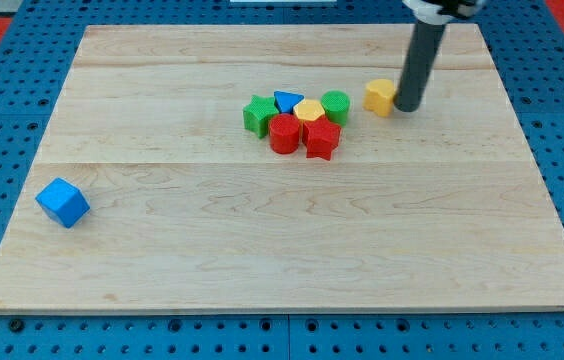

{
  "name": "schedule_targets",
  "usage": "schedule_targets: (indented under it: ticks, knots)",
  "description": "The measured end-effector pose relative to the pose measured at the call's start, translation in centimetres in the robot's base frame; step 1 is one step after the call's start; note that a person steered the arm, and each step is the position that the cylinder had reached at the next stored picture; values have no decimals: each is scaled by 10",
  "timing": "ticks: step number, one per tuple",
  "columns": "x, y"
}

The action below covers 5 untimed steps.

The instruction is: Push the yellow heart into the group of blocks

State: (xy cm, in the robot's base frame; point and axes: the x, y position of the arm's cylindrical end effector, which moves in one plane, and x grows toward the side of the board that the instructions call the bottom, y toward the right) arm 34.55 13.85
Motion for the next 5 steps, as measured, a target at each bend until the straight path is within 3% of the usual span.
schedule_targets:
  ticks: [1, 2, 5]
  knots:
    - [-15, -13]
    - [-34, 10]
    - [-35, -80]
